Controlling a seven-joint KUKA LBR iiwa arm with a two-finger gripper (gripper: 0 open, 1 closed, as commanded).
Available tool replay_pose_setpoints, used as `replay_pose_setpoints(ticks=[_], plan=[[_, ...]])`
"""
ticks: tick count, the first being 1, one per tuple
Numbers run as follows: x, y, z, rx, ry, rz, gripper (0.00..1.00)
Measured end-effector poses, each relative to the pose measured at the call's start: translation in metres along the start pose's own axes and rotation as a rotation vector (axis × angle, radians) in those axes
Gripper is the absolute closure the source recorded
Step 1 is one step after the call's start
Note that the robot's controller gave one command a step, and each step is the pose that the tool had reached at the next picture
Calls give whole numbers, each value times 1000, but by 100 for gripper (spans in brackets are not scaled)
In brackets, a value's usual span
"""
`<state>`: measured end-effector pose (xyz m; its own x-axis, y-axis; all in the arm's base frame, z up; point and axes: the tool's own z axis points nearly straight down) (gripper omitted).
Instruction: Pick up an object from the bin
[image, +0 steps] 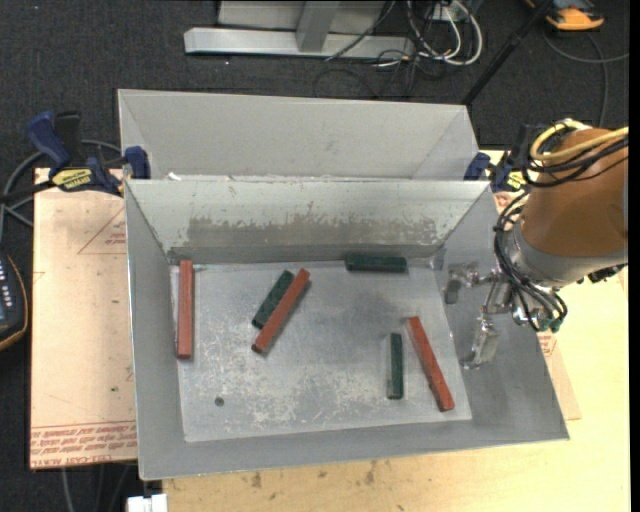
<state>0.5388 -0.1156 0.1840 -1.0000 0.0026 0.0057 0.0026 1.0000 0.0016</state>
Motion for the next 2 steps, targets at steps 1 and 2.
replay_pose_setpoints(ticks=[1, 2], plan=[[-2, -1, -34, 2, -12, -51, 0], [-52, 32, 116, 0, -2, -293, 0]])
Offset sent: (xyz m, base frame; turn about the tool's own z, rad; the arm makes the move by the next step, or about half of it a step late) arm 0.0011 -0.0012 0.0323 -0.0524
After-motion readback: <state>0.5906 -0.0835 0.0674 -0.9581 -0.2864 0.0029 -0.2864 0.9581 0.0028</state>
